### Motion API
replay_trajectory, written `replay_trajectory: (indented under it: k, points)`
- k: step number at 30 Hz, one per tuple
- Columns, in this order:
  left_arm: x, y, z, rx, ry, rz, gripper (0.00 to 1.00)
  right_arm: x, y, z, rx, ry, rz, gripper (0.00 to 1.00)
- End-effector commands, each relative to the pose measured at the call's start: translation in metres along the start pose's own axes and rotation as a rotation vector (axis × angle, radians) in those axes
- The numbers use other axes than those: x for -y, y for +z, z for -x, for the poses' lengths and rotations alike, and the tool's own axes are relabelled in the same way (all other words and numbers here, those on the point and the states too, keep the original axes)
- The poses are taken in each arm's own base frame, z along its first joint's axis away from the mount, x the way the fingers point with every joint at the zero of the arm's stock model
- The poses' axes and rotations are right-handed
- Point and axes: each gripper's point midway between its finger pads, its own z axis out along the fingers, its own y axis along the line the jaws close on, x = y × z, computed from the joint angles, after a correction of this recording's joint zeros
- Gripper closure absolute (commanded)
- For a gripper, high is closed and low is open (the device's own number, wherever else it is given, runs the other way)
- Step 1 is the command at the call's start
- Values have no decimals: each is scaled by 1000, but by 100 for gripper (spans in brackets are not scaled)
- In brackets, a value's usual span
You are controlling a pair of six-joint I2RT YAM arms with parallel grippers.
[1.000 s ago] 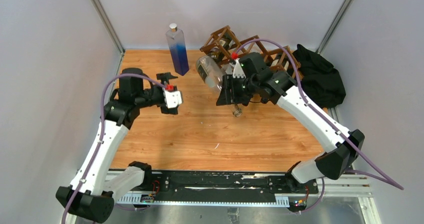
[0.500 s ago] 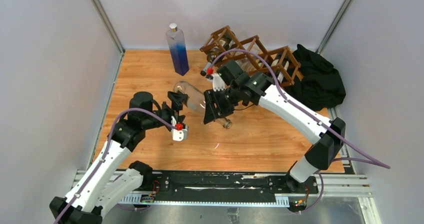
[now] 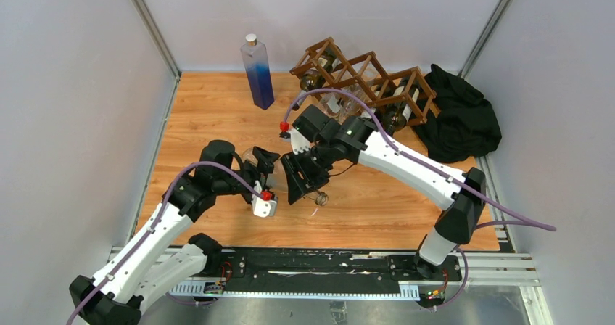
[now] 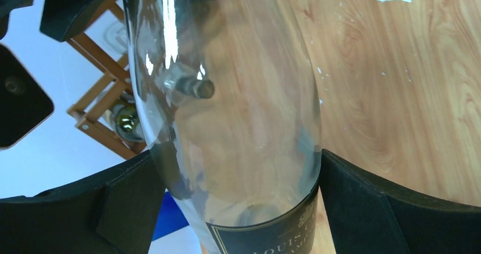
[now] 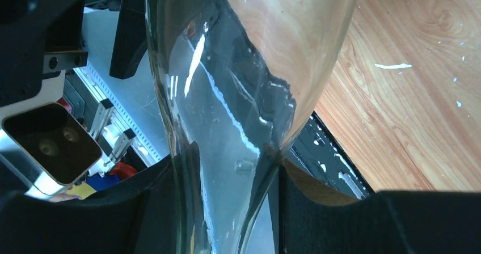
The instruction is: Take the wine bottle off the wine rack
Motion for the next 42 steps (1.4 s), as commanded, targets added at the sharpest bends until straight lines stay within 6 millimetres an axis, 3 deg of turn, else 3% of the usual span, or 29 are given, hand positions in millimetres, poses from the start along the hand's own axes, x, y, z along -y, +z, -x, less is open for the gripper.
replay_trajectory:
  k: [1, 5, 10, 12, 13, 15, 17, 19, 21, 28, 36, 38, 42]
  points:
    - [7, 4, 1, -3, 29, -25, 0, -52, -13, 26, 86, -183, 152, 100]
    - [2, 3, -2, -23, -4, -22, 3, -57, -9, 27, 79, -213, 152, 100]
    - [-5, 5, -1, -17, -48, -20, 29, -56, -7, 28, 84, -224, 151, 100]
    - [-4, 5, 0, -8, -42, -21, 44, -56, -9, 32, 97, -235, 144, 99]
    - [-4, 6, 0, -8, -38, -24, 54, -54, -11, 34, 109, -238, 131, 89]
    - [-5, 5, 0, -11, -29, -20, 82, -49, -21, 41, 146, -240, 111, 56]
    - [-11, 4, -2, -26, -42, 16, 100, -42, -33, 50, 199, -229, 85, 30]
    - [-26, 2, -2, -29, -79, 98, 100, -36, -47, 58, 250, -213, 80, 14]
    - [-39, -1, -1, -19, -144, 179, 100, -31, -59, 66, 307, -201, 81, 9]
    - [-72, -11, 6, 25, -377, 350, 100, -10, -107, 86, 496, -152, 35, 5]
    - [-111, -25, 19, 109, -675, 477, 100, 8, -175, 104, 759, -80, 19, 3]
    - [-121, -29, 24, 139, -753, 500, 100, 8, -183, 103, 796, -89, 20, 3]
    - [-144, -38, 37, 213, -895, 545, 100, 13, -178, 96, 807, -101, 24, 2]
